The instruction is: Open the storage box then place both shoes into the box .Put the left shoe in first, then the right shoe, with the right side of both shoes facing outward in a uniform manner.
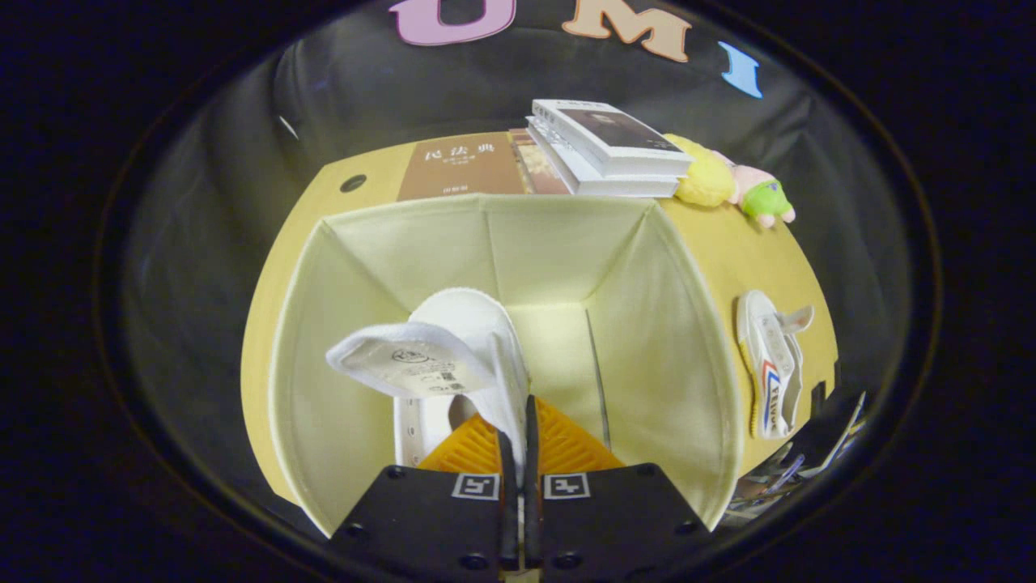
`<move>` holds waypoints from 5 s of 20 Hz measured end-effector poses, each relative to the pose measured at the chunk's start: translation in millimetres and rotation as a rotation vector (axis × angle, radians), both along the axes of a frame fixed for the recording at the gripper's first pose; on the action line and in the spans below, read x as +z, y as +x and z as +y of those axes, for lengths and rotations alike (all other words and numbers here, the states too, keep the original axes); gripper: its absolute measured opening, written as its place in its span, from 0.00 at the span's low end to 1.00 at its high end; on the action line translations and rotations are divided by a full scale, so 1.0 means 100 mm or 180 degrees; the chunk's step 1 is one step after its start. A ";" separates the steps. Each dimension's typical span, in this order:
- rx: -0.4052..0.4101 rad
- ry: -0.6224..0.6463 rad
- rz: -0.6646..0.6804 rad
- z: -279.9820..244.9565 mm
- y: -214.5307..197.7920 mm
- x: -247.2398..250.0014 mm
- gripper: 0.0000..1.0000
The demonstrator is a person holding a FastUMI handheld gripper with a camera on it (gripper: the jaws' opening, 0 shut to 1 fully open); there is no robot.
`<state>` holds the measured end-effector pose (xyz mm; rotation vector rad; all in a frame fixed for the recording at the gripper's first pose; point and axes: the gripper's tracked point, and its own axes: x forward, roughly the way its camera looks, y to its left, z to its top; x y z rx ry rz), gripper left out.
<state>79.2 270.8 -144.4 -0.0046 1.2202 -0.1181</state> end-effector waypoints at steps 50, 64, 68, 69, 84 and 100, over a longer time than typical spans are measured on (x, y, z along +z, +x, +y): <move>-0.0210 -0.1106 0.0036 -3.85 -0.58 -0.28 0.83; -0.0039 -0.0891 0.0206 -3.90 -0.24 -0.74 0.27; -0.0007 -0.1145 0.0238 -3.86 -0.24 -0.71 0.12; -0.0077 -0.1150 0.0211 -3.86 -0.23 -0.71 0.11; -0.0144 -0.1449 -0.0118 -3.77 -0.20 -0.14 0.06; 0.0266 -0.1070 -0.0960 -1.27 0.34 1.43 0.06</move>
